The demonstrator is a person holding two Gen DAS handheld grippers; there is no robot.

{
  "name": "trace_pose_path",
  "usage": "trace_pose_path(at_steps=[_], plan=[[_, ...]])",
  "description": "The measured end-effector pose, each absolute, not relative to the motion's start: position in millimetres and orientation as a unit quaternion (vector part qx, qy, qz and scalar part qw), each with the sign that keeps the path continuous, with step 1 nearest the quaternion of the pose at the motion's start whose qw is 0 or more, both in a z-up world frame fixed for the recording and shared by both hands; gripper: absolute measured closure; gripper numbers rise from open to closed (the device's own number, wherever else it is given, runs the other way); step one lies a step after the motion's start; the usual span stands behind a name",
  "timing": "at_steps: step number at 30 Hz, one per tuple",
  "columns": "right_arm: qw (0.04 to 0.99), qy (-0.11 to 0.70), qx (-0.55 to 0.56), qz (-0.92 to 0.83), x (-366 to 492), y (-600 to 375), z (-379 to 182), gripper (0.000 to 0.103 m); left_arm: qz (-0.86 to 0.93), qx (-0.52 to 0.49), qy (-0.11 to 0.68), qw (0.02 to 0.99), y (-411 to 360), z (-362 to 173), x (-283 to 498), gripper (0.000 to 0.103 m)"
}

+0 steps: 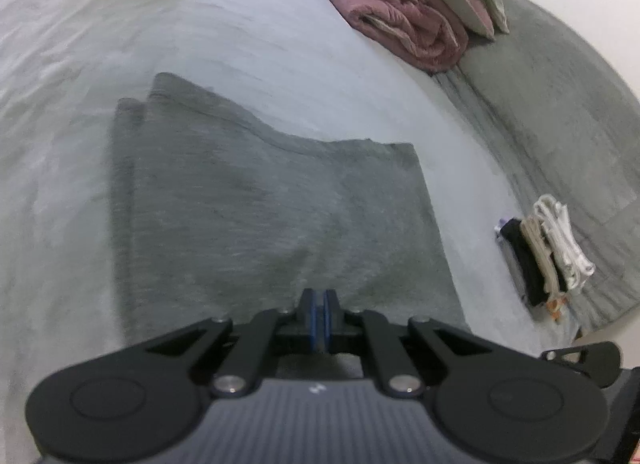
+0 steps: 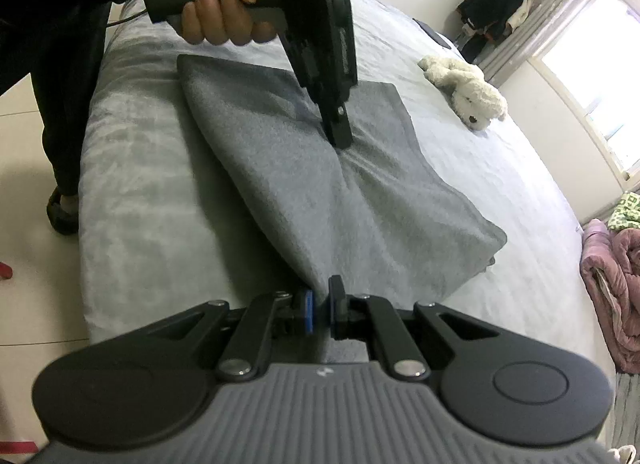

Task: Fold clothes

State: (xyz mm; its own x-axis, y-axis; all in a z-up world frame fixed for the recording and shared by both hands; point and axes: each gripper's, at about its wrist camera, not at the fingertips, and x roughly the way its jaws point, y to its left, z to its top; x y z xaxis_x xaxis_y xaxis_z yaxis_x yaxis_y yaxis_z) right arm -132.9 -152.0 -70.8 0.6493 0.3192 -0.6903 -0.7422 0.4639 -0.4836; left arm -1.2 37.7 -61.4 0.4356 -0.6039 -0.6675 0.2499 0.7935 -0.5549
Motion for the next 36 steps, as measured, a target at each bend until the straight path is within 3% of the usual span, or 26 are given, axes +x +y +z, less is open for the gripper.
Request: trace_pose_path(at_steps=[4,5,8,25,33,36], plan=[[0.814,0.265,-0.402,0.326,-133.6,-153.4,-71.8,0.096,-0.252,-0.194,0.463,0.827,49.7,-57.2,-3.3,0.094],[0.813,0.265,-0.403,0.326,-133.0,-152.9,-71.8,0.096,-0.25,-0.191,0.461,0.83,51.4,-54.2,-4.4,0.079],[0.813,0.266,-0.404,0.326,-132.5,-151.6,-72.7,0.096,-0.245,-0.171,0.443,0.845,53.4,-46.2,-7.1,0.059],[0.812,0.264,-0.406,0.325,-137.2,-152.0,-69.7,0.096,-0.213,-0.078,0.455,0.861,32.4,-43.7,-7.2,0.063],[0.813,0.262,-0.407,0.325,-137.2,-152.9,-68.5,0.096,-0.268,-0.12,0.42,0.859,7.1,-24.4,-8.3,0.065],[0.814,0.261,-0.406,0.324,-137.9,-152.6,-68.5,0.096,-0.278,-0.128,0.443,0.843,-11.0,-37.6,-2.4,0.065]])
